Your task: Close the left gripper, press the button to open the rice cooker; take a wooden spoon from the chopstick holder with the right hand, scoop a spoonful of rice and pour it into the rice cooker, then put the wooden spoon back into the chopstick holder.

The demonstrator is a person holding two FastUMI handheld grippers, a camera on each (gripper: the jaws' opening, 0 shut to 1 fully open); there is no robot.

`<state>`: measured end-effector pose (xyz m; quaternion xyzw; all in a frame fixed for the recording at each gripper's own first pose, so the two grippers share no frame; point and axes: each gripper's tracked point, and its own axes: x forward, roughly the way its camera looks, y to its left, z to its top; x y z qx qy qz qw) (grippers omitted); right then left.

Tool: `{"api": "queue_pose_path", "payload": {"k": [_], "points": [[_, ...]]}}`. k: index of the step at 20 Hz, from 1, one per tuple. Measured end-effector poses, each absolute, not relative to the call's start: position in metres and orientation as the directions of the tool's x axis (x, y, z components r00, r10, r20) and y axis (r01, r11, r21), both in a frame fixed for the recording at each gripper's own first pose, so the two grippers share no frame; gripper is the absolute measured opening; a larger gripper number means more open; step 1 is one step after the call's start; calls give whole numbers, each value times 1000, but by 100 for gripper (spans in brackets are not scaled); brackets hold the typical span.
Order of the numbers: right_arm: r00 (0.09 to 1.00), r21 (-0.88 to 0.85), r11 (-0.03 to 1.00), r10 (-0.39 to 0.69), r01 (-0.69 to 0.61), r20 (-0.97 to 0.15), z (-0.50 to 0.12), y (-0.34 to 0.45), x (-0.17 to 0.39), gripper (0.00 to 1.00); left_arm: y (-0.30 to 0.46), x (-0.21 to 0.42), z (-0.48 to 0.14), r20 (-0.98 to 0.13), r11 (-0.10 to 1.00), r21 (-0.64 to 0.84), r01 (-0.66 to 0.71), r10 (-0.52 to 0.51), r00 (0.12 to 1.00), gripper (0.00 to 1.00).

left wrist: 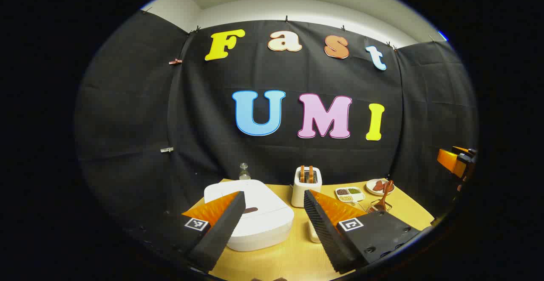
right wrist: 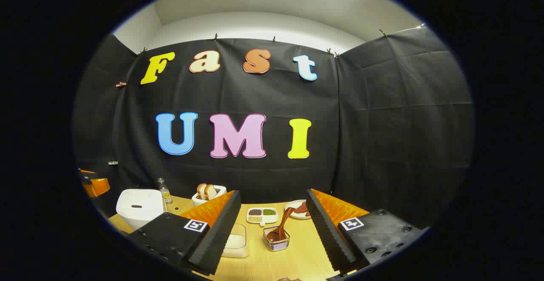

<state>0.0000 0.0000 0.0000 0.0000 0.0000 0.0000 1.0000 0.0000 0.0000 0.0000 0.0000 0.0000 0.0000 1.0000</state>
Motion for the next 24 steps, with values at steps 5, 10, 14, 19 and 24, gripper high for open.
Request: {"api": "queue_pose_path", "payload": {"k": [5, 10, 14, 19, 24], "points": [[1000, -7, 1000, 10, -10, -6, -3, -5, 1, 97, -3, -6, -9, -11, 1000, -3, -2, 2, 1000, 95], [1000, -6, 1000, -15, 15, -10, -5, -30, 5, 98, -8, -10, -9, -8, 1000, -19, -8, 8, 1000, 95], [999, -31, 999, -34, 33, -14, -10, -52, 11, 98, -14, -8, -9, -12, 1000, -19, -16, 15, 1000, 96], [999, -13, 999, -37, 37, -22, -15, -64, 18, 98, -9, 0, -9, -20, 999, -18, -49, 48, 999, 96], [999, -11, 1000, 1, -1, -43, -24, -60, 33, 98, 3, 18, -6, -34, 994, 2, -105, 105, 994, 96]]}}
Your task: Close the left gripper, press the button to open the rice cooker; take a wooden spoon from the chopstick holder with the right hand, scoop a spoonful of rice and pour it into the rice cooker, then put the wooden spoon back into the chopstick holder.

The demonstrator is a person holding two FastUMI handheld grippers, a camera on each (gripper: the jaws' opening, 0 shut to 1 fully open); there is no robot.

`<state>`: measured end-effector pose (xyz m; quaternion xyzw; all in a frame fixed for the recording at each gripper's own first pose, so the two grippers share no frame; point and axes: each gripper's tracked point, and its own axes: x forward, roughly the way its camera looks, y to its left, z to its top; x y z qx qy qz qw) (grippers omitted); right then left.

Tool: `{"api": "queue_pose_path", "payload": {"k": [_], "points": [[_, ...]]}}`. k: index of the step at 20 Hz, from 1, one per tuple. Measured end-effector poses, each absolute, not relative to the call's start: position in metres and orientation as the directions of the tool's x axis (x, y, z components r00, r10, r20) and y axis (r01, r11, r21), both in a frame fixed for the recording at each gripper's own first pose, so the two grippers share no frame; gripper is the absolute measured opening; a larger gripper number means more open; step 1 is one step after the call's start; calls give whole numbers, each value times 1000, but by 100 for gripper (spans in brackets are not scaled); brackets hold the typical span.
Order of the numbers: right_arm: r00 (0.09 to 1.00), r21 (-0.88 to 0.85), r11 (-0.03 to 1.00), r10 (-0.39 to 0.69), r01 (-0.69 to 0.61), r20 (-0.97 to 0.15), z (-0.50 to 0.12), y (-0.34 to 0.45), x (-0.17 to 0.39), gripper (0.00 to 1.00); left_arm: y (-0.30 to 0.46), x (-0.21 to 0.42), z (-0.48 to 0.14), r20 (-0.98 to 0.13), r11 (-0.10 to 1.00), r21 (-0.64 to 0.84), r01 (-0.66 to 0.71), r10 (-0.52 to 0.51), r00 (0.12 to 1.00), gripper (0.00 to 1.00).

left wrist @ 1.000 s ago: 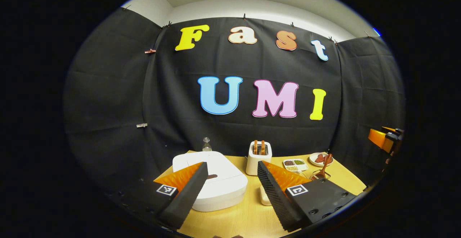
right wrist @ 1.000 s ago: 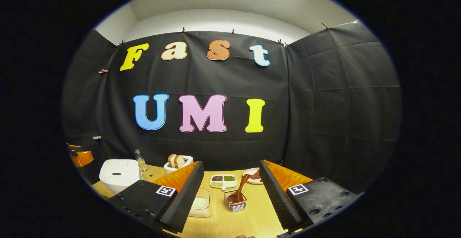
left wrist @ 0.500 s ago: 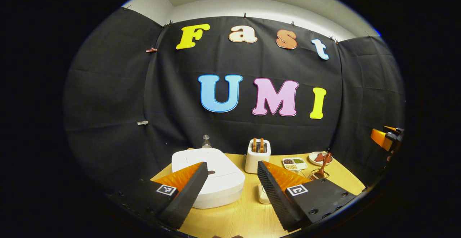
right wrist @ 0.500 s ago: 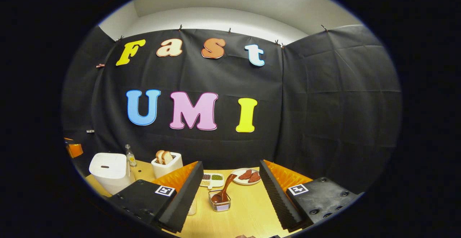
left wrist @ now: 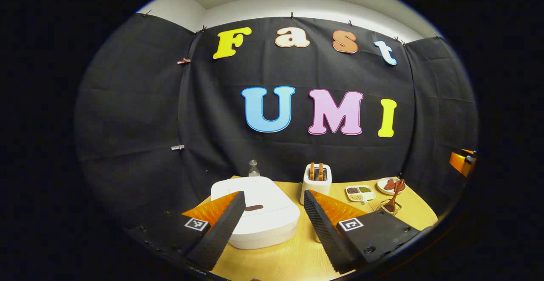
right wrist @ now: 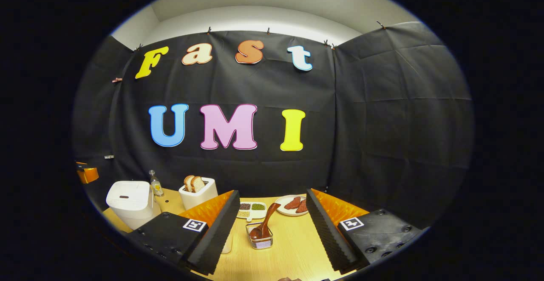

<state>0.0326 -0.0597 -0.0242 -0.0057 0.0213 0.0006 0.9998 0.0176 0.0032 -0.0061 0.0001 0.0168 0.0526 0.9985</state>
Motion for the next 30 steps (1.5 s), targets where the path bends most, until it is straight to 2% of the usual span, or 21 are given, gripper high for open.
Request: {"api": "queue_pose_path", "payload": {"k": [2, 4, 6, 7, 9, 10, 11, 12, 13, 14, 15, 16, 19, 23, 25, 30], "points": [[999, -17, 1000, 17, -17, -45, -28, -57, 40, 98, 9, 27, -9, -64, 992, -14, -122, 121, 991, 95], [997, -12, 999, 36, -37, -63, -35, -54, 47, 98, 16, 39, -7, -79, 990, -20, -139, 137, 987, 89], [996, -2, 999, 42, -42, -79, -42, -55, 54, 98, 23, 50, -9, -105, 988, -23, -150, 147, 984, 76], [996, -2, 999, 43, -44, -83, -44, -57, 57, 98, 26, 56, -10, -119, 988, -22, -151, 147, 982, 64], [994, -7, 999, 47, -48, -98, -53, -58, 63, 98, 31, 70, -16, -152, 989, -23, -146, 141, 978, 50], [993, -6, 999, 51, -52, -108, -58, -59, 66, 98, 34, 77, -21, -173, 989, -31, -147, 139, 975, 48], [992, -3, 998, 55, -56, -117, -61, -59, 68, 98, 36, 83, -26, -193, 988, -41, -148, 138, 971, 36], [991, -2, 998, 58, -59, -123, -64, -60, 71, 98, 38, 90, -30, -211, 988, -49, -148, 134, 968, 35], [990, -4, 998, 59, -60, -127, -66, -63, 73, 98, 40, 97, -34, -226, 987, -50, -151, 136, 965, 22], [990, -7, 998, 58, -60, -131, -68, -65, 77, 98, 43, 103, -41, -244, 987, -50, -155, 138, 960, 21], [989, -8, 998, 56, -58, -137, -71, -68, 80, 98, 47, 110, -47, -260, 985, -58, -163, 143, 955, 13], [988, -6, 998, 56, -57, -145, -74, -71, 83, 98, 50, 115, -53, -278, 983, -67, -170, 145, 950, 10], [984, 0, 999, 54, -55, -167, -85, -78, 89, 98, 66, 131, -69, -311, 972, -73, -225, 192, 931, 7], [978, 4, 999, 51, -51, -202, -99, -86, 88, 98, 69, 162, -92, -333, 977, -80, -196, 159, 930, 6], [974, 5, 999, 52, -52, -220, -109, -85, 86, 98, 63, 174, -104, -350, 981, -118, -154, 104, 931, 6], [969, 8, 997, 80, -81, -233, -112, -76, 84, 98, 75, 186, -136, -431, 967, -152, -204, 121, 894, 7]]}}
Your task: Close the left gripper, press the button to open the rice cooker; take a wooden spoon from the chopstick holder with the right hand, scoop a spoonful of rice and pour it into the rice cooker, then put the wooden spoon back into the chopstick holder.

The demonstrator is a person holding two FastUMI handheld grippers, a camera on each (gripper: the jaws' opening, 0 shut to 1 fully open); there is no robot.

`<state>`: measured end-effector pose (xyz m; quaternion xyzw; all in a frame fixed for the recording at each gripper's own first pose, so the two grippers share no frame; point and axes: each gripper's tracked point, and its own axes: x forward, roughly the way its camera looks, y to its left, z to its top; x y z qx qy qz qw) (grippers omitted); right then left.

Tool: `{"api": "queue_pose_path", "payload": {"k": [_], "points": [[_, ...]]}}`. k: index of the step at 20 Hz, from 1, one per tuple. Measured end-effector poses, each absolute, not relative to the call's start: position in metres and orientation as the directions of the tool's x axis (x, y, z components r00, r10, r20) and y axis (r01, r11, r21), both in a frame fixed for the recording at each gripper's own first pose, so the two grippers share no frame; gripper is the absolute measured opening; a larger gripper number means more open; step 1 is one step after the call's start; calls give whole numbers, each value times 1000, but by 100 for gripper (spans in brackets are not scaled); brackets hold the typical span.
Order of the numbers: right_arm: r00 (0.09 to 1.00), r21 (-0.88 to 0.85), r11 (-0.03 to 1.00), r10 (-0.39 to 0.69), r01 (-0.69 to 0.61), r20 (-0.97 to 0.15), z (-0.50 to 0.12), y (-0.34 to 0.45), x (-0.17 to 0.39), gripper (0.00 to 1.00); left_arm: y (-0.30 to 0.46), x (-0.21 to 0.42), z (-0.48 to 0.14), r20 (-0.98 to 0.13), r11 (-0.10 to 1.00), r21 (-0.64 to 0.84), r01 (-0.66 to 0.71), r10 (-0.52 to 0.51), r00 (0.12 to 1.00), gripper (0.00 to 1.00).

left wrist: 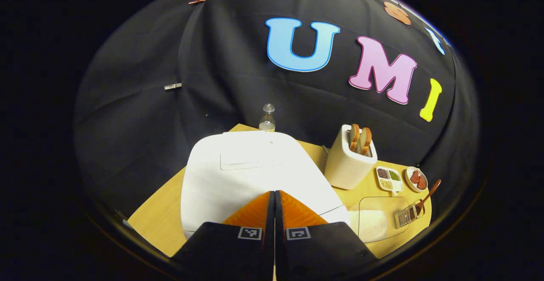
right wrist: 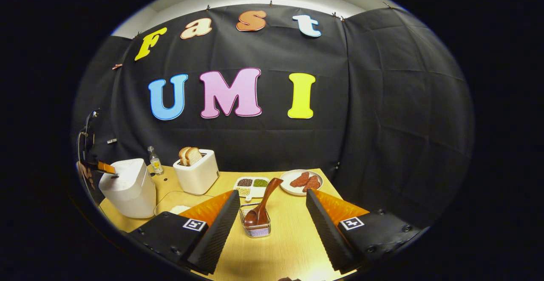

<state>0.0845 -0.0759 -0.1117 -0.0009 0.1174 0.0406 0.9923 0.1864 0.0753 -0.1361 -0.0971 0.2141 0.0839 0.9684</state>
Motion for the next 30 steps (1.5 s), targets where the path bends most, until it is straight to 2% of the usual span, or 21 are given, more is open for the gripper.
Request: {"api": "queue_pose_path", "payload": {"k": [1, 6, 12, 18, 21, 25, 26, 27, 28, 30], "points": [[972, 16, 997, 80, -78, -222, -110, -76, 83, 98, 74, 186, -143, -457, 963, -167, -211, 115, 882, 6], [975, 40, 996, 87, -80, -206, -112, -78, 83, 98, 73, 184, -145, -433, 965, -155, -214, 128, 892, 7], [979, 39, 998, 63, -56, -194, -115, -96, 76, 98, 75, 183, -143, -465, 957, -170, -236, 133, 875, 7], [977, 42, 997, 76, -68, -201, -117, -96, 76, 97, 81, 157, -54, -240, 955, -60, -289, 267, 933, 7], [980, 36, 996, 86, -81, -181, -112, -91, 79, 97, 69, 129, -26, -181, 951, -107, -290, 268, 946, 7], [973, 55, 991, 128, -120, -193, -114, -77, 83, 98, 50, 74, -23, -152, 946, -157, -285, 263, 953, 7], [973, 51, 991, 133, -126, -189, -114, -76, 86, 97, 45, 60, -23, -140, 947, -147, -285, 265, 954, 5], [971, 48, 990, 140, -133, -192, -117, -74, 89, 97, 42, 46, -23, -134, 948, -134, -290, 272, 953, 9], [969, 50, 989, 149, -142, -199, -120, -71, 91, 97, 37, 36, -27, -137, 947, -131, -292, 274, 952, 9], [966, 52, 987, 161, -153, -200, -122, -67, 98, 97, 30, 17, -42, -178, 941, -114, -318, 295, 939, 19]]}}
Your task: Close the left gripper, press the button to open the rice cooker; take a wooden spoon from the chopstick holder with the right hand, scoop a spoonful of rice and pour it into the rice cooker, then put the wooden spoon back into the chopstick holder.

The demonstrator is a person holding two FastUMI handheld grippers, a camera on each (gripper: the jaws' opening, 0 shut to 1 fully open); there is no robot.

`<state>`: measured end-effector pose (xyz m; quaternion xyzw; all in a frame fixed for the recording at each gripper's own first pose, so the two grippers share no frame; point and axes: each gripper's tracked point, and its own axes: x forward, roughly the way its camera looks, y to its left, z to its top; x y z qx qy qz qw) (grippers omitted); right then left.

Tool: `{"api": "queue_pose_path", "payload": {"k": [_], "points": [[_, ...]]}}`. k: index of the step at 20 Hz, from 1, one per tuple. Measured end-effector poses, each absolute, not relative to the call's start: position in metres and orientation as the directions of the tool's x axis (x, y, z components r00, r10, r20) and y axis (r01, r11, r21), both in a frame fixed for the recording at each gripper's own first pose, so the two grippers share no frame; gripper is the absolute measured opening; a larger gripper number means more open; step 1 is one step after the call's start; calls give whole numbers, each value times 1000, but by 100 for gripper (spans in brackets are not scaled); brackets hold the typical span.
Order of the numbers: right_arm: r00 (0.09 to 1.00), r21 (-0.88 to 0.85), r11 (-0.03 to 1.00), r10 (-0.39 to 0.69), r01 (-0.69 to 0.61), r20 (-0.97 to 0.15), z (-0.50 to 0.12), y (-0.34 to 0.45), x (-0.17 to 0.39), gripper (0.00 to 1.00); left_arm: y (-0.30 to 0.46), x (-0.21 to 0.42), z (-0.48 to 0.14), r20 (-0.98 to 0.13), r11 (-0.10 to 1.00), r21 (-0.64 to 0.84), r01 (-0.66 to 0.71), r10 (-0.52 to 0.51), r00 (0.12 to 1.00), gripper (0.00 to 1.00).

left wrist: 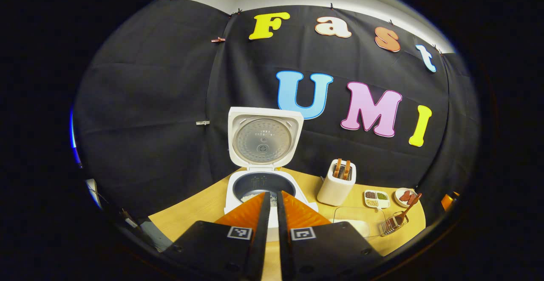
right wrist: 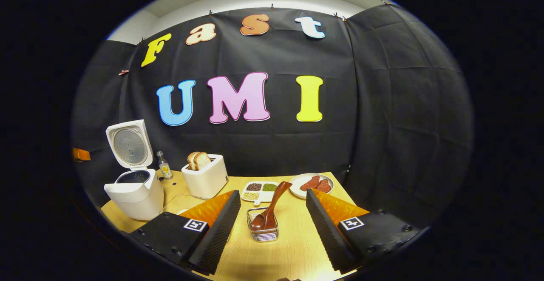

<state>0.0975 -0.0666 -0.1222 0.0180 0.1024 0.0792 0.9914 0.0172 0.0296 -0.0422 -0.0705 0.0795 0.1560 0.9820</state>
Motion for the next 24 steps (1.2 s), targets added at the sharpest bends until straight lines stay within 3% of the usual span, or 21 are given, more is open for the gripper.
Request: {"api": "queue_pose_path", "payload": {"k": [1, 2, 4, 5, 7, 11, 16, 24], "points": [[965, 50, 986, 163, -156, -203, -126, -65, 102, 97, 23, 12, -49, -189, 944, -114, -309, 285, 940, 33], [964, 50, 987, 162, -155, -212, -130, -64, 107, 97, 11, 9, -54, -198, 950, -120, -287, 261, 945, 32], [960, 66, 986, 164, -153, -228, -138, -62, 119, 98, -2, 4, -67, -219, 954, -134, -269, 236, 947, 45], [958, 82, 986, 161, -145, -237, -143, -60, 125, 98, -7, 1, -71, -223, 955, -135, -264, 230, 947, 68], [953, 110, 985, 156, -131, -261, -157, -57, 141, 97, -10, 0, -78, -223, 957, -127, -260, 228, 948, 98], [932, 137, 983, 165, -126, -323, -186, -52, 166, 99, -12, -7, -78, -215, 956, -142, -256, 223, 951, 96], [856, 213, 974, 175, -78, -486, -252, -43, 199, 99, -19, -15, -87, -228, 954, -175, -244, 202, 953, 96], [828, 214, 976, 153, -41, -539, -303, -35, 257, 98, -31, -19, -111, -292, 948, -215, -233, 166, 942, 96]]}}
